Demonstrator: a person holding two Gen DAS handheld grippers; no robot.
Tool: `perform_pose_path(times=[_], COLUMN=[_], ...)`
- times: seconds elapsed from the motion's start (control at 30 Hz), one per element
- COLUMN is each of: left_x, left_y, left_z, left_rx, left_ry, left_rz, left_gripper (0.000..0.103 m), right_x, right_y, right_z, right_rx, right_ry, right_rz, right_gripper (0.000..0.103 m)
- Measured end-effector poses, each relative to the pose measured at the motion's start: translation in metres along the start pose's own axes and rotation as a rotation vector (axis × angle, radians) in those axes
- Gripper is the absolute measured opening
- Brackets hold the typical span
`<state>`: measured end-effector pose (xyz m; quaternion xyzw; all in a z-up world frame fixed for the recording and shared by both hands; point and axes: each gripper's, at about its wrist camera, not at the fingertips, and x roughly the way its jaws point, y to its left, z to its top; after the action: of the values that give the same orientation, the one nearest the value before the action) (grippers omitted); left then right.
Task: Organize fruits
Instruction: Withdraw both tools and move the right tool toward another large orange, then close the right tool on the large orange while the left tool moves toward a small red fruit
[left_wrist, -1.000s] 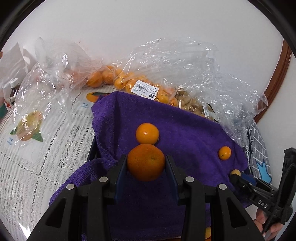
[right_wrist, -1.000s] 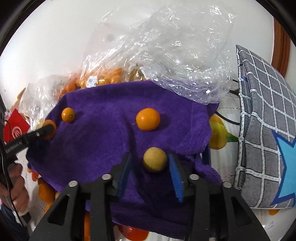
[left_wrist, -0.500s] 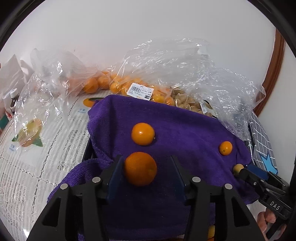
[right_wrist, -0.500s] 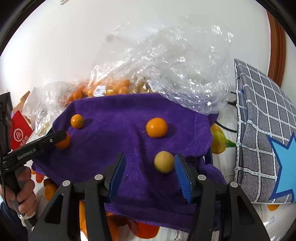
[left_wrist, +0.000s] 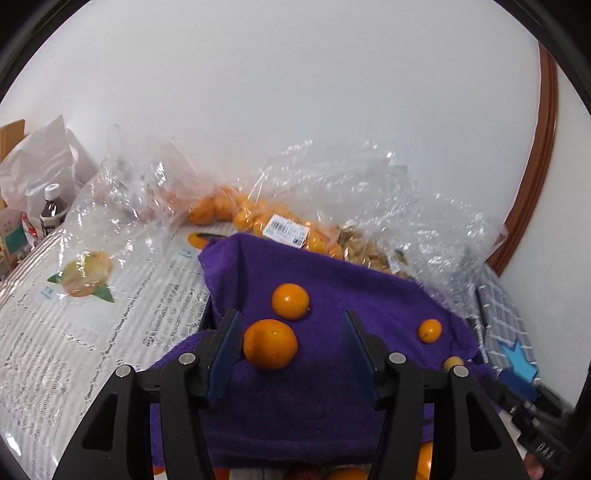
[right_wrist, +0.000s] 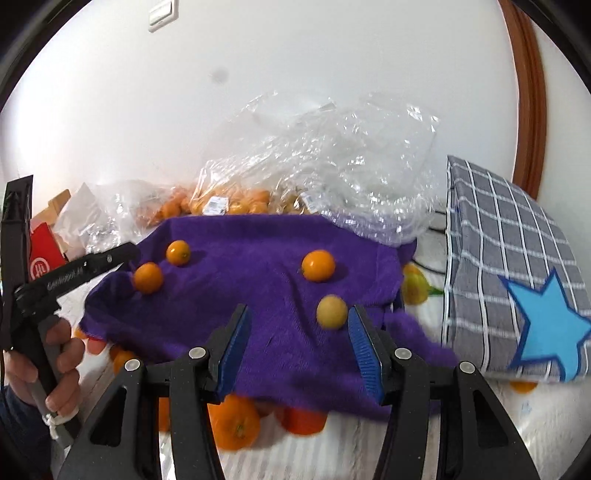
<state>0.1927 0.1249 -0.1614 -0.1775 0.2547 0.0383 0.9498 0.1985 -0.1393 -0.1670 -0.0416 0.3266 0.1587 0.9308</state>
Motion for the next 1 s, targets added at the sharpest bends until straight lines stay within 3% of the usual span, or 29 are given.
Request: perform_pose_path(times=[0.13, 0.27, 0.6, 0.67, 0.7, 0.8, 1.0], left_x=[-0.017, -0.029, -0.057, -0.060, -0.061, -0.063, -0.062], left_y=[0.010, 0.023, 0.030, 0.028, 0.027, 0.024, 0.022], left_z=[-0.009, -0.023, -0.045, -0.047, -0.047, -0.049, -0.055], left_rx=[-0.031, -0.102, -0.101, -0.096, -0.093, -0.081, -0.074], left_ry=[-0.003, 0.018, 0.063, 0.066, 0.065, 0.062, 0.107], left_rz=[-0.023, -0.017, -0.022, -0.026, -0.030, -0.029, -0.042], left_gripper=[0.053, 0.053, 0.058, 0.058, 0.058, 0.058, 0.059], right_x=[-0.009, -0.011, 0.011, 0.017, 0.017, 0.013, -0.018], right_y=[0.000, 0.004, 0.017, 0.016, 0.014, 0.009, -0.006], right_z=[-0.015, -0.031, -0.046, -0.047, -0.046, -0.047, -0.049], right_rx=[0.019, 0.044, 0.053, 0.071, 0.085, 0.115, 0.127], right_ry=[0.028, 0.102, 0.224, 0.248, 0.249, 0.243, 0.143], right_rz=[0.049, 0.162, 0.201, 0.229, 0.247, 0.255, 0.138], right_gripper=[0.054, 0.054, 0.054, 0.051, 0.044, 0.042, 0.042])
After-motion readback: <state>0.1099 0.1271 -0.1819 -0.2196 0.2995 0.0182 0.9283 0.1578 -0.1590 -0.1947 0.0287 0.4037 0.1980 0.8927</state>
